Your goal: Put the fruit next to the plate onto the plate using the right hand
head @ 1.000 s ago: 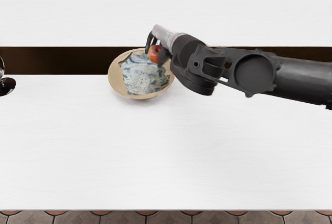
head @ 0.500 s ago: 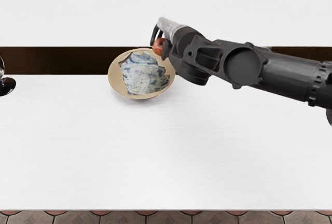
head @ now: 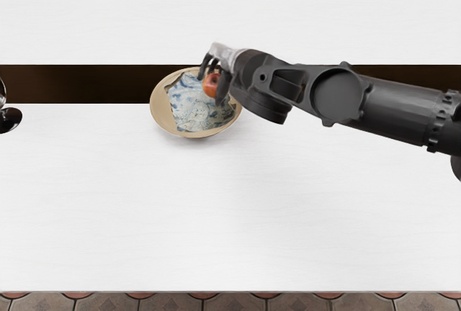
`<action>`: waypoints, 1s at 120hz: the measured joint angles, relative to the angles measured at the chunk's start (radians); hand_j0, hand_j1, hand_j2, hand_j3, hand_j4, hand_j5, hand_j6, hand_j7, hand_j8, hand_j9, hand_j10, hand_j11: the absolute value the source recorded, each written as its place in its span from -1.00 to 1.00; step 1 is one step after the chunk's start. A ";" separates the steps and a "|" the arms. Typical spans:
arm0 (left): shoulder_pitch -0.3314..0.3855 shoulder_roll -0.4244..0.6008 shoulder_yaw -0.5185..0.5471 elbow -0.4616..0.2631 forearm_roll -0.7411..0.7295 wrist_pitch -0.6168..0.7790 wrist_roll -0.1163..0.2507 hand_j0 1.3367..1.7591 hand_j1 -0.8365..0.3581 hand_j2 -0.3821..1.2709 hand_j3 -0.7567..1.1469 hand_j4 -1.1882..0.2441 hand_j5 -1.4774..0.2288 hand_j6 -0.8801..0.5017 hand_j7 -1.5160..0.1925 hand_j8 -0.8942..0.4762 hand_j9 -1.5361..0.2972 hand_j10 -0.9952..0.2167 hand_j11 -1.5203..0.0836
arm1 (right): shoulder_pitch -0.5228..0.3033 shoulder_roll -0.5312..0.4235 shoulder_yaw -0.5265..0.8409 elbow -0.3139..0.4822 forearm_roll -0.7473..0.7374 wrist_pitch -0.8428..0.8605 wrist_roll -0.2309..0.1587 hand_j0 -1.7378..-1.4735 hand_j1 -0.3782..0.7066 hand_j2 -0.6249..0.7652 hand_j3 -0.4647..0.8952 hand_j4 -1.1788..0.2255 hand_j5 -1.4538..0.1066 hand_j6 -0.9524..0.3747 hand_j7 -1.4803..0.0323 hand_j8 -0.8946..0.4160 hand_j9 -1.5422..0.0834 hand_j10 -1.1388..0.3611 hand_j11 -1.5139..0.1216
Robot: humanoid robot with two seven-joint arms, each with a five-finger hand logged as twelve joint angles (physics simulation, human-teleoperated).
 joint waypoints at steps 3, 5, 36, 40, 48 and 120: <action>0.000 0.000 0.000 0.000 0.000 0.000 0.000 0.52 0.98 -0.54 -0.20 0.66 0.73 0.27 0.77 0.30 0.68 0.64 0.90 | 0.000 0.000 0.000 0.002 0.001 -0.001 0.000 -0.38 -0.08 0.05 -0.32 -0.07 -0.12 -0.02 0.01 -0.04 -0.02 -0.19 -0.07; 0.000 0.000 0.000 0.000 0.000 0.000 0.000 0.52 0.98 -0.54 -0.20 0.66 0.73 0.27 0.77 0.30 0.68 0.64 0.90 | 0.000 0.000 0.000 0.002 0.001 -0.002 0.000 -0.38 -0.15 0.04 -0.32 -0.01 -0.04 0.02 0.08 0.00 0.05 -0.14 0.00; 0.000 0.000 0.000 0.000 0.000 0.000 0.000 0.52 0.98 -0.54 -0.20 0.66 0.73 0.27 0.77 0.30 0.68 0.64 0.90 | 0.001 0.000 0.001 0.007 0.016 -0.007 0.000 -0.39 -0.72 -0.06 -0.32 0.48 0.61 0.31 0.71 0.26 0.66 0.33 0.61; 0.000 0.000 0.000 0.000 0.000 0.000 0.000 0.52 0.98 -0.54 -0.20 0.66 0.73 0.27 0.77 0.30 0.68 0.64 0.90 | 0.003 0.000 0.001 0.007 0.032 -0.004 0.000 -0.39 -0.76 -0.07 -0.32 0.51 0.65 0.33 0.75 0.27 0.69 0.36 0.65; 0.000 0.000 0.000 0.000 0.000 0.000 0.000 0.52 0.98 -0.54 -0.20 0.66 0.73 0.27 0.77 0.30 0.68 0.64 0.90 | 0.005 0.000 0.014 0.018 0.086 0.003 0.000 -0.39 -0.81 -0.08 -0.32 0.56 0.71 0.36 0.81 0.30 0.75 0.40 0.70; 0.000 0.000 0.000 0.000 0.000 0.000 0.000 0.52 0.98 -0.54 -0.21 0.66 0.73 0.27 0.77 0.30 0.68 0.64 0.90 | -0.324 -0.741 0.300 0.197 1.018 0.789 0.000 -0.40 -0.94 -0.10 -0.32 0.67 0.86 0.43 0.95 0.36 0.89 0.51 0.84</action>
